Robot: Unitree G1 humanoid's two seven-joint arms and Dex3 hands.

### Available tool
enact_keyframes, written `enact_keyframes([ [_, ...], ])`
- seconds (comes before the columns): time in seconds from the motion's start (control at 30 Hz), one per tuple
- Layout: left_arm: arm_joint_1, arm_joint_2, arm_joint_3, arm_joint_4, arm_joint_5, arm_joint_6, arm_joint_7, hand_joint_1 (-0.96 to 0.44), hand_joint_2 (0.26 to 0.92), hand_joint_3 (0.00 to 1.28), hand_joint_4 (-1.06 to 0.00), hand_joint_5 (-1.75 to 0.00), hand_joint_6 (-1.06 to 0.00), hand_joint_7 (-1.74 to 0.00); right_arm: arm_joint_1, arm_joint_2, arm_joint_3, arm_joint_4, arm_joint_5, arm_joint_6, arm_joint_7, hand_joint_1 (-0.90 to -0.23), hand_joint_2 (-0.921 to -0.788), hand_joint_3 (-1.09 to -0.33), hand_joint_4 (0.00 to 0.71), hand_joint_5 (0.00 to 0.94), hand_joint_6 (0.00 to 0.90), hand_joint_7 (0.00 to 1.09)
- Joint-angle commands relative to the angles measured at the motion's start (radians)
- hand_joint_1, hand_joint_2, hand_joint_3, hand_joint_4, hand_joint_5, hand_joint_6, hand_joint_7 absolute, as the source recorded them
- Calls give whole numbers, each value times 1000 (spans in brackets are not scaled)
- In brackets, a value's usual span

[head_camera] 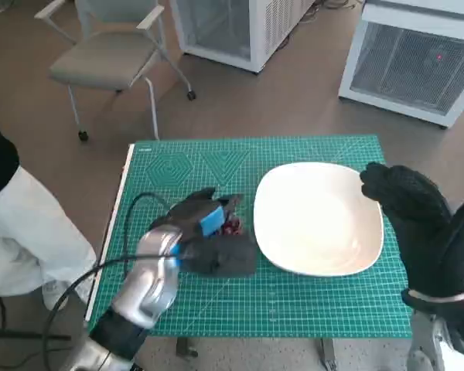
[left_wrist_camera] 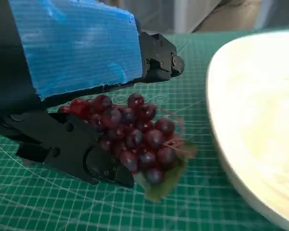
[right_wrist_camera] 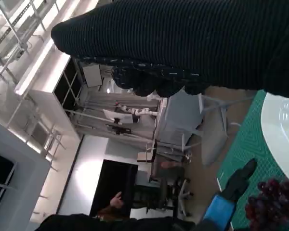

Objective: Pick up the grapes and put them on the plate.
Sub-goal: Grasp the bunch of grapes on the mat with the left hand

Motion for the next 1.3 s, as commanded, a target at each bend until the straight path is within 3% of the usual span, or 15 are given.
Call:
enact_keyframes([
  [0.03,-81,-31,-30,123,-1,-11,38,-37,757,1,-64,-2,-253,-7,22,2,0,2,6,16,-1,-437,-921,-637,402,679,159,971],
  [0.4,-159,-60,-62,340,-25,-27,80,20,764,4,-78,-3,-291,-15,25,2,-2,-1,6,16,-1,-437,-921,-637,400,683,158,974],
  [1.17,-225,-88,-75,498,-75,-41,103,8,791,14,-106,-7,-293,-7,23,9,-1,7,2,9,-3,-436,-921,-638,395,691,156,978],
  [1.23,-232,-91,-70,518,-81,-49,114,77,819,33,-206,-231,-311,-14,24,9,-1,7,3,9,-2,-437,-921,-638,395,692,156,978],
  [1.3,-238,-94,-69,540,-85,-55,131,203,790,185,-389,-675,-349,-21,25,9,-2,6,5,11,-2,-437,-921,-637,395,692,156,978],
])
